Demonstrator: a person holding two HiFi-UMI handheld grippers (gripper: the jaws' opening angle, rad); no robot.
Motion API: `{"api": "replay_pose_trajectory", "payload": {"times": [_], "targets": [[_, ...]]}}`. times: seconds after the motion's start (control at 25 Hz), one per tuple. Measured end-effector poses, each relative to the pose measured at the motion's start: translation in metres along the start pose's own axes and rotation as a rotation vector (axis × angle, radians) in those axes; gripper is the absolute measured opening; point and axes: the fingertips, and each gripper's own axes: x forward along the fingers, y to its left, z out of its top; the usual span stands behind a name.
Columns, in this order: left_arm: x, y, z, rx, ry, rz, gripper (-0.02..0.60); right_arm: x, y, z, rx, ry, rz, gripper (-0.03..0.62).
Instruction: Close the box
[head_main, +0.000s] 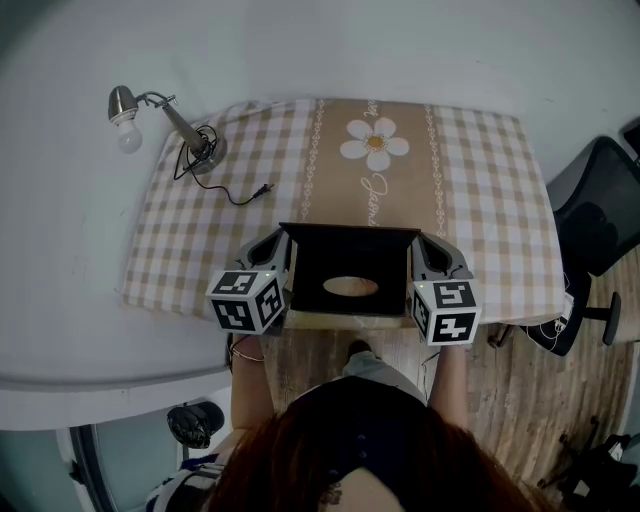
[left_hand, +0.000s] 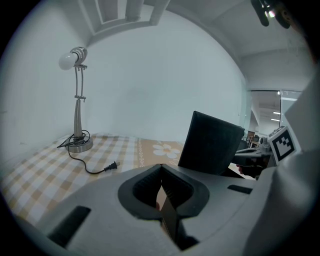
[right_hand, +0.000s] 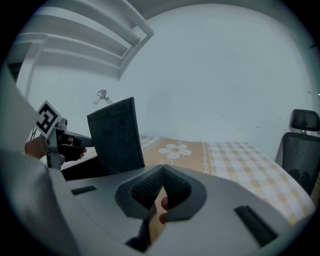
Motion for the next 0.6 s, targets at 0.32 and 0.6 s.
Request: {"api": "replay_pose_trajectory", "payload": {"times": [0.32,0.6], "targets": [[-0.007,-0.002,-0.005,0.017,0.017,0.005,0.026,-0.005,0.003,-0.004,-0.003,0.016,-0.018,0.017],[-0.013,-0.005,-0.011,0.012,0.028,0.006,0.026,-0.01,0.005,-0.007,0.028,0.021,-0.037,0.017]]}}
